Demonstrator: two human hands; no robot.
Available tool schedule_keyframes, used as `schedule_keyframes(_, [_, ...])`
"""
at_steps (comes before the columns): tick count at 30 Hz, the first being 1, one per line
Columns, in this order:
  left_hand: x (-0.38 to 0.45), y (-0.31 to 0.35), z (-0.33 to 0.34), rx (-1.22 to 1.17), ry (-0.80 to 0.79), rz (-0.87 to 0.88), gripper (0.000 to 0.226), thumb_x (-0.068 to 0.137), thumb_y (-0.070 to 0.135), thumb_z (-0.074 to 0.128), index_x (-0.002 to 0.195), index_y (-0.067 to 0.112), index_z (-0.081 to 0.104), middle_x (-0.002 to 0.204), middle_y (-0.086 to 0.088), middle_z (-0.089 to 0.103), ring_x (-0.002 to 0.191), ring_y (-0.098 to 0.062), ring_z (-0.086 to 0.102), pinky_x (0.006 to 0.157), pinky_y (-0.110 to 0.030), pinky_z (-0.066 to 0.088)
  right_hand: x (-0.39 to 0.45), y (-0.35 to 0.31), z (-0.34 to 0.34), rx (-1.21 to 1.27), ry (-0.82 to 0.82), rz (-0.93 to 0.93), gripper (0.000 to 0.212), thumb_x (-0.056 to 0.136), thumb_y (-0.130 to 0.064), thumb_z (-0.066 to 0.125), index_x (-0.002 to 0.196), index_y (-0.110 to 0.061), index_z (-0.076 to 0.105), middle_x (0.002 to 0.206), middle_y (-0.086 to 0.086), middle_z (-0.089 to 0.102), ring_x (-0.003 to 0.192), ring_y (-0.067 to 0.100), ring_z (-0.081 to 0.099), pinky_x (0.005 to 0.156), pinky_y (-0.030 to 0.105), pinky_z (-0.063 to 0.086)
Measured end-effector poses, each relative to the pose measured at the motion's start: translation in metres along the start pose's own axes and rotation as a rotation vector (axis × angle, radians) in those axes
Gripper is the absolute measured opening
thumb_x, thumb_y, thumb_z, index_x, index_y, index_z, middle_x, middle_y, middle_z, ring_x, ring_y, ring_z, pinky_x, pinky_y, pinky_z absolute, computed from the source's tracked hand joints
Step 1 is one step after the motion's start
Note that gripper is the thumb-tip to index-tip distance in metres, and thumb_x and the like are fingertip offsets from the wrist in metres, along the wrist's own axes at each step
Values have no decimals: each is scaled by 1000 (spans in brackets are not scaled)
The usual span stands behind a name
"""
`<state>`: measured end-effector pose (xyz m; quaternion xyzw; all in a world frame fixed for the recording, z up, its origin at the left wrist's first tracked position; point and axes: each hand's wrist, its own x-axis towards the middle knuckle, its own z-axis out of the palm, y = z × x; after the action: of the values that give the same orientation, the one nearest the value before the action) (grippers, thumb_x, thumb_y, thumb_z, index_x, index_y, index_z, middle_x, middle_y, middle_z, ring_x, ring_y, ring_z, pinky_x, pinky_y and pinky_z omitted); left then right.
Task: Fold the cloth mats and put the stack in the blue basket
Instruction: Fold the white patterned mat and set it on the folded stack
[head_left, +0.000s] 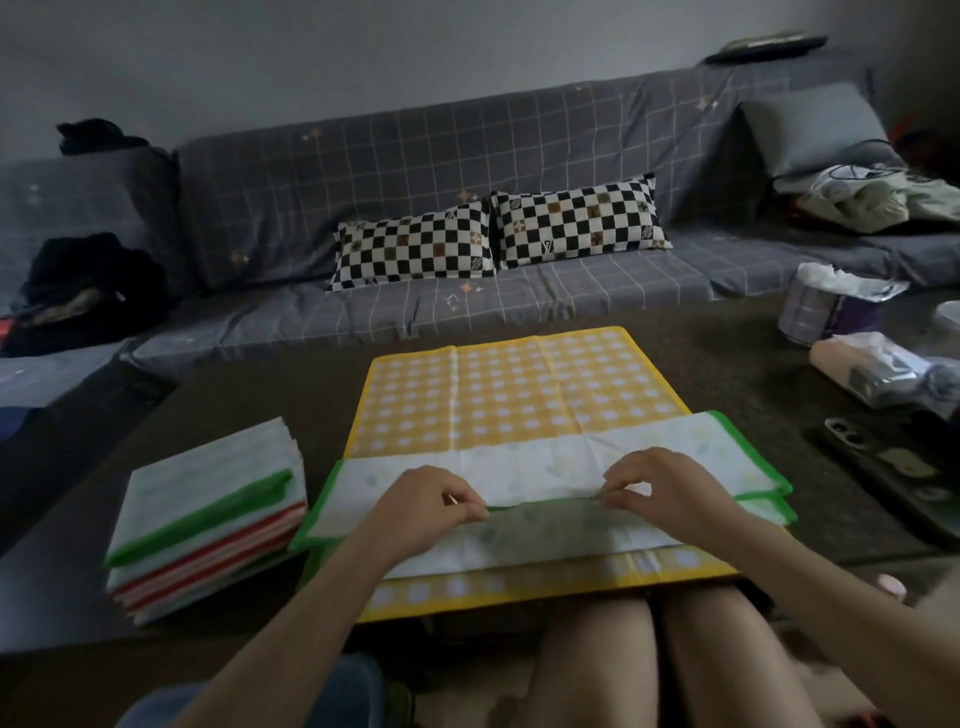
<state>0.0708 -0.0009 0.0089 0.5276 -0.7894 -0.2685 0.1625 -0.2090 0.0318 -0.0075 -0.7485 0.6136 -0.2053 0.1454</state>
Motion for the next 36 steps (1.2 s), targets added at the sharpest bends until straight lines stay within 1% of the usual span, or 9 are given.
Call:
schedule_keyframes(7, [-14, -18, 26, -13, -3, -14, 17, 85, 30, 69, 70, 37, 69, 88, 11, 65, 79, -3, 60, 74, -22, 52, -11, 13, 29, -1, -5, 18, 11, 85, -29, 66, 87, -29, 77, 115, -12, 66, 109, 7, 56, 84, 14, 35])
schedule_keyframes(12, [-17, -21, 30, -19, 17, -12, 8, 82, 31, 73, 76, 26, 75, 90, 9, 62, 78, -5, 60, 75, -27, 52, -15, 17, 32, 21, -1, 4, 9, 84, -30, 68, 87, -30, 77, 112, -11, 68, 108, 10, 57, 84, 18, 38])
schedule_keyframes(20, [2, -15, 42, 0, 23, -18, 27, 84, 45, 66, 73, 21, 68, 86, 3, 57, 76, -9, 56, 70, -25, 48, -20, 18, 39, 95, 58, 23, 7, 81, -32, 70, 82, -28, 76, 108, -10, 69, 105, 9, 56, 84, 21, 38])
schedule_keyframes(23, [19, -8, 57, -2, 74, 26, 22, 88, 48, 59, 87, 28, 69, 98, 10, 57, 96, -8, 54, 84, -26, 45, -20, 20, 44, 107, 86, 30, 6, 79, -30, 72, 81, -25, 76, 106, -10, 69, 104, 13, 56, 87, 26, 42])
schedule_keyframes(25, [36, -1, 65, 79, 117, 56, 26, 94, 44, 51, 108, 30, 67, 121, 9, 55, 118, -10, 44, 99, -30, 33, -20, 21, 43, 103, 83, 35, 7, 79, -33, 72, 82, -26, 75, 107, -12, 67, 105, 13, 54, 90, 30, 42])
schedule_keyframes(28, [62, 10, 73, 227, 65, -2, 45, 100, 41, 37, 143, 27, 41, 156, -1, 24, 144, -19, 15, 116, -38, 10, -20, 21, 43, 96, 70, 41, 9, 80, -34, 71, 83, -26, 75, 108, -13, 66, 104, 11, 53, 88, 25, 39])
schedule_keyframes(31, [73, 13, 81, 429, -61, -110, 56, 101, 48, 15, 153, 31, 3, 161, 0, -8, 147, -21, -11, 118, -47, -6, -17, 22, 44, 78, 71, 50, 12, 80, -36, 71, 80, -25, 75, 104, -13, 67, 104, 10, 54, 90, 28, 41])
schedule_keyframes(34, [73, 12, 87, 510, -80, -119, 54, 100, 48, 7, 151, 35, -8, 160, 1, -14, 146, -20, -16, 117, -48, -10, -5, 20, 46, -5, 82, 59, 13, 83, -35, 68, 82, -24, 73, 96, -9, 68, 97, 13, 56, 84, 24, 40])
schedule_keyframes(36, [74, 10, 88, 519, -54, -111, 53, 101, 46, 7, 150, 36, -7, 160, 2, -12, 147, -20, -14, 118, -49, -8, 9, 13, 52, -81, 129, 47, 17, 88, -33, 59, 97, -25, 70, 103, -5, 67, 102, 19, 56, 88, 28, 41])
